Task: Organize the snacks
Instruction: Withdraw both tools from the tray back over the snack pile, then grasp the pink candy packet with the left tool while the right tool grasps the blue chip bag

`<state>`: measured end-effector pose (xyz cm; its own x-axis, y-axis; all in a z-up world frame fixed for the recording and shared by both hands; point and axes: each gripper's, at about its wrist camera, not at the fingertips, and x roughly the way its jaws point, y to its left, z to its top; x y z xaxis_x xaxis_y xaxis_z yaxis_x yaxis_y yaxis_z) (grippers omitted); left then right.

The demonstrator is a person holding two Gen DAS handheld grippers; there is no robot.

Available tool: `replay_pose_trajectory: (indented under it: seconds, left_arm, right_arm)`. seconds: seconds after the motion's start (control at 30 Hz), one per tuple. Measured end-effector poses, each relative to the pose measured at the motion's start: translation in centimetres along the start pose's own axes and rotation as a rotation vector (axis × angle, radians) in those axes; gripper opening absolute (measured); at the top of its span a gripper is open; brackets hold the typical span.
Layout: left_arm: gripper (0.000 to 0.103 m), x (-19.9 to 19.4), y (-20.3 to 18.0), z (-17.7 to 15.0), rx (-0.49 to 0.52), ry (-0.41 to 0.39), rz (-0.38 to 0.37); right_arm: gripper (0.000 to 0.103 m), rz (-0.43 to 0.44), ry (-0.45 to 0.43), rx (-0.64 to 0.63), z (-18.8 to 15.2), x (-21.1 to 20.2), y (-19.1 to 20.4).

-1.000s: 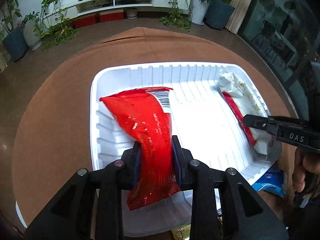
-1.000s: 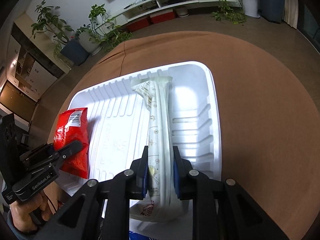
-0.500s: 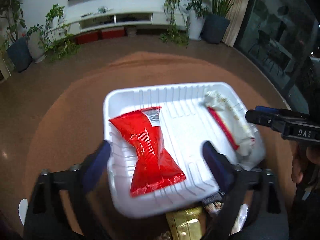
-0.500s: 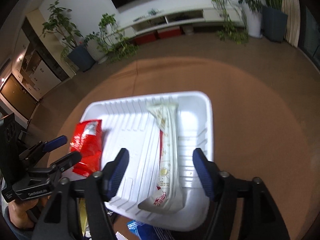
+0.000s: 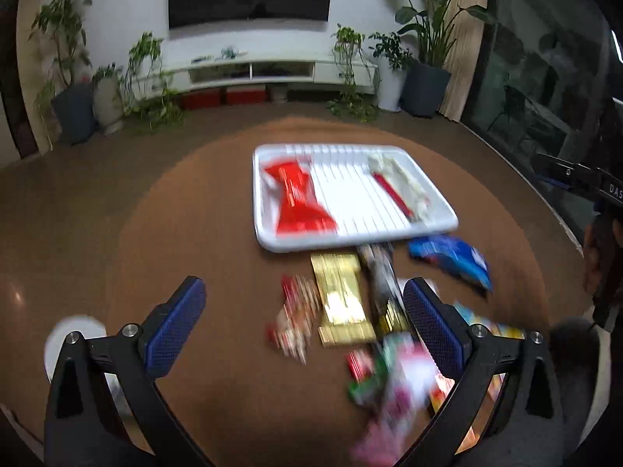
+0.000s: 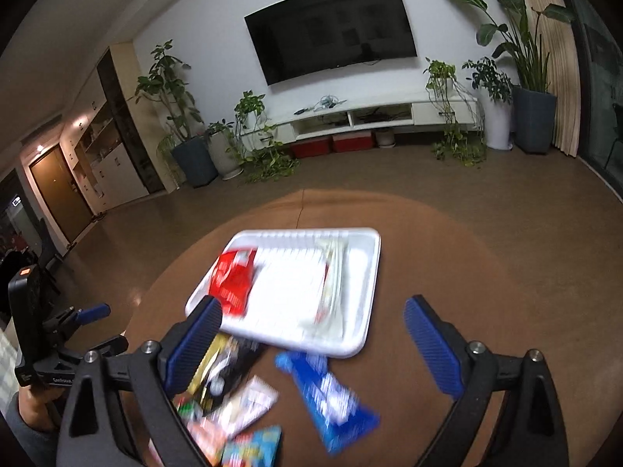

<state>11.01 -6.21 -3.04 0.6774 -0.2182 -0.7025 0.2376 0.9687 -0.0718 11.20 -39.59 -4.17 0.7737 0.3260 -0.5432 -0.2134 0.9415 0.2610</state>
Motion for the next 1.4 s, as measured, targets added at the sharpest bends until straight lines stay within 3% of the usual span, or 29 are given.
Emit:
replay_pose_trajectory:
  seconds: [0.13,0.27,0.33,0.4,0.47,0.83,1.4]
  left_arm:
    - [0.103,-0.7,-1.4,-5.7,0.001,0.035,-0.025]
    - [0.101,-0.1,-3.4,-8.9,0.032,0.068,-0.046]
    - [0.091,-0.2,-4.5,-9.6,0.066,0.068,-0.070]
    - [0.072,0.1,-5.6,-10.1,0.096,0.078,-0.077]
    - [0.064,0.2,-6.1,-10.1,0.115,0.089,-0.074]
    - [0.052,2.4,-5.4,-9.1,0.119,0.133,-0.089]
    - [0.020,3.1,-3.5,-8.3,0.041,0.143,-0.196]
  right_arm:
    - [0.089,0.019,0.031,0.075,-4.7,-2.0,0.0]
    - [0.081,0.000,0.045,0.117,-8.5,-3.2,0.7]
    - [0.078,0.004,0.047,0.112,-9.7,-3.6,1.4]
    - [0.075,-0.003,0.050,0.083,-10.5,-4.0,2.2]
    - [0.074,-0.004,0.051,0.063,-10.7,-4.0,2.8]
    - [0.073,0.009,0.071,0.081,-11.4,-3.6,3.0]
    - [0.071,0.019,0.130,0.056,-11.9,-2.6,4.1]
